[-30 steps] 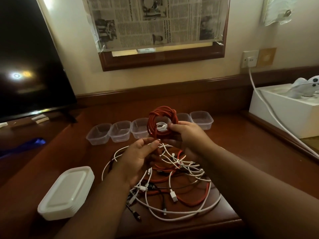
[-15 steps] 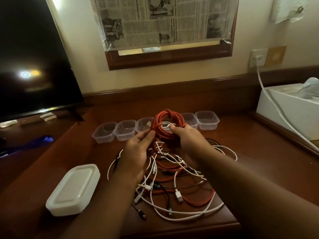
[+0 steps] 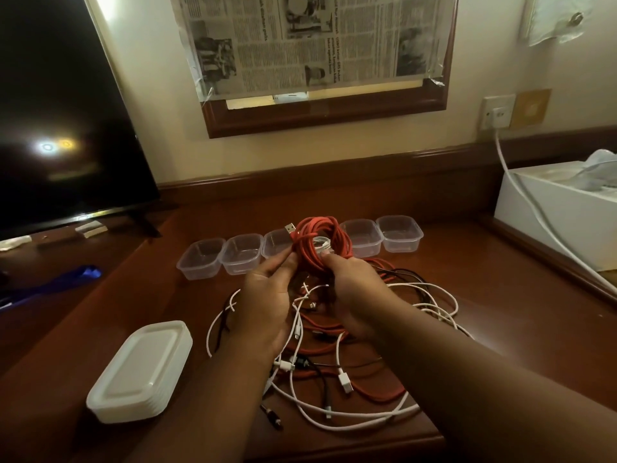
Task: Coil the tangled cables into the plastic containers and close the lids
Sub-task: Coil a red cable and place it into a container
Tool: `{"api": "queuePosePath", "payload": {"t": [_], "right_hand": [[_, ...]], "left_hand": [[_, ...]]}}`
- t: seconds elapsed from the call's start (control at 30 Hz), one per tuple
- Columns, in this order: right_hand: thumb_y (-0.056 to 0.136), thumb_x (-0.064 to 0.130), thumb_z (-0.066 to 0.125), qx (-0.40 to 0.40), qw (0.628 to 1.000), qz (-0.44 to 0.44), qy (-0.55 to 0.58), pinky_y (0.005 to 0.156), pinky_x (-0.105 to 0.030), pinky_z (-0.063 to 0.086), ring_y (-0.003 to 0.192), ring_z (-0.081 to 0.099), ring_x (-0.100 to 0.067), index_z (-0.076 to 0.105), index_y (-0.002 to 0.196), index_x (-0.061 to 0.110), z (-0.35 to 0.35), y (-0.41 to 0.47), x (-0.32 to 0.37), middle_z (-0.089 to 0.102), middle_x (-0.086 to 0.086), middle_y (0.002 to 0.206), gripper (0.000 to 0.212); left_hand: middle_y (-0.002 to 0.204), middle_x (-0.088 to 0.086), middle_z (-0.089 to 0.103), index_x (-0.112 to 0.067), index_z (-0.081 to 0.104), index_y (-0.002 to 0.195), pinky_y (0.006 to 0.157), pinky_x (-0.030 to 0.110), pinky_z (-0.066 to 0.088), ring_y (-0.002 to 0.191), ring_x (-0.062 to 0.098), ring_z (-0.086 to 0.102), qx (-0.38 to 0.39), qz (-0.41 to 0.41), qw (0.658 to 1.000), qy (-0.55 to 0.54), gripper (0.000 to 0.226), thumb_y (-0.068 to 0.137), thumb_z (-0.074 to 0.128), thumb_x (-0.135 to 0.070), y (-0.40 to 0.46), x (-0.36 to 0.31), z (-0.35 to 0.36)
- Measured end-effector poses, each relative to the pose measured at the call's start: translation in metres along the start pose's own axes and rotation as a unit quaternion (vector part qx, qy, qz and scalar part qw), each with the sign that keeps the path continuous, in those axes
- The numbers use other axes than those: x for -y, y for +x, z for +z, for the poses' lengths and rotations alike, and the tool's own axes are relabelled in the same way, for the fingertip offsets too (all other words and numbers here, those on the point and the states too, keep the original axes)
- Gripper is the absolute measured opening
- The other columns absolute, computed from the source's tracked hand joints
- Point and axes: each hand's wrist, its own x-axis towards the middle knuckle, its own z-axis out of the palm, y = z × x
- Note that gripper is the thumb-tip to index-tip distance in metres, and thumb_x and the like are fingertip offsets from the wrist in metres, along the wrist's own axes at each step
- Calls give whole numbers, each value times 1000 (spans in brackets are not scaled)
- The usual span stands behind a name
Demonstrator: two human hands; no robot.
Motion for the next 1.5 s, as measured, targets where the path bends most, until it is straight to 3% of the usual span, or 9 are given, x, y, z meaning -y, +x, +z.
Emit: {"api": "queuePosePath", "payload": {"t": [0.23,0.37,0.57,0.67,0.77,0.97,1.13,1.33,1.5], "right_hand": [[102,46,42,-16,996,25,-82,72,-35,49,87,62,-24,60,116,14,15,10,-12,70,-10,104,39],[101,54,38,-22,996,43,-74,90,-41,52,99,65,-26,60,121,17,11,16,-11,69,-10,107,47],[99,56,41,-16,992,65,-107,64,-31,46,79,58,-21,57,127,11,7,24,-11,67,-10,101,55],[98,57,42,-13,978,57,-201,69,-32,44,82,57,-22,55,128,10,7,27,-13,65,-11,103,57],[100,50,46,-7,971,42,-236,74,-35,44,83,54,-23,58,113,11,3,28,-14,64,-14,105,43],[103,36,48,13,989,76,-129,54,-27,45,65,50,-17,58,110,4,-8,25,-15,58,-12,90,35],[103,34,47,27,992,102,-72,58,-26,47,75,54,-21,59,106,5,-17,24,-13,61,-11,89,31],[83,42,70,147,987,28,59,83,-34,57,96,69,-24,54,130,8,-20,22,-21,64,-16,118,60],[95,14,61,94,990,-87,-50,71,-22,56,80,67,-13,62,112,9,-16,16,-27,67,-7,96,18]], "left_hand": [[94,0,77,-27,72,99,77,35,58,93,18,74,-60,23,998,12,16,96,60,-16,-10,6,6],[85,10,76,-9,68,101,59,26,57,79,21,75,-62,-37,993,-96,15,94,56,-3,-4,1,1],[78,15,71,2,61,101,67,35,53,69,22,72,-66,-117,968,-214,19,97,43,-2,5,6,-3],[86,19,65,2,57,91,69,43,50,81,31,66,-75,-167,956,-231,20,93,39,-5,8,8,-4],[107,27,62,4,53,114,51,35,53,78,33,66,-61,-197,969,-135,30,87,43,-3,8,14,-6],[108,24,67,-16,35,147,59,40,57,85,34,69,-24,-205,974,-94,68,86,44,12,13,22,-14],[122,25,61,-30,38,139,64,40,56,101,37,66,30,-193,978,-79,75,84,43,21,10,20,-11],[127,27,58,-25,38,143,59,41,59,104,45,65,-59,-165,977,-122,74,82,51,14,20,28,-10],[111,24,67,-16,41,145,61,39,60,88,34,71,-59,-152,977,-136,65,86,54,7,23,30,-8]]}}
